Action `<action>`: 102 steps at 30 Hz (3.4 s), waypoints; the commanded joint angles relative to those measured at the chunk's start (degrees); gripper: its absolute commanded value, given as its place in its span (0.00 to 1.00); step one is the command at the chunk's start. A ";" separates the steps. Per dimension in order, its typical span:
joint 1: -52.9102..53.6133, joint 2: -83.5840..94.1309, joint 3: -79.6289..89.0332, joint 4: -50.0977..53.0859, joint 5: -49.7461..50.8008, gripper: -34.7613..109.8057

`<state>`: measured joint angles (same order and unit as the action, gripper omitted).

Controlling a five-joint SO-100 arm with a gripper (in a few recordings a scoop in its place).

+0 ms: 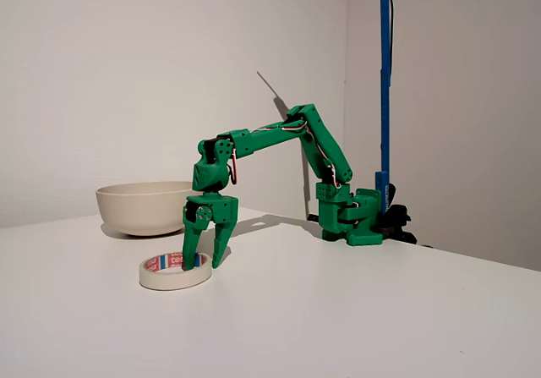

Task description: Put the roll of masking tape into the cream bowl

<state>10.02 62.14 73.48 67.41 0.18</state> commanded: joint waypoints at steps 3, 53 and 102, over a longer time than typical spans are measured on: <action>-0.26 1.23 -2.37 -0.44 -0.53 0.18; 19.07 73.39 -8.79 17.14 1.23 0.18; 48.69 2.90 -47.64 7.65 -10.02 0.18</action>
<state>57.13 63.37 30.67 73.83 -8.79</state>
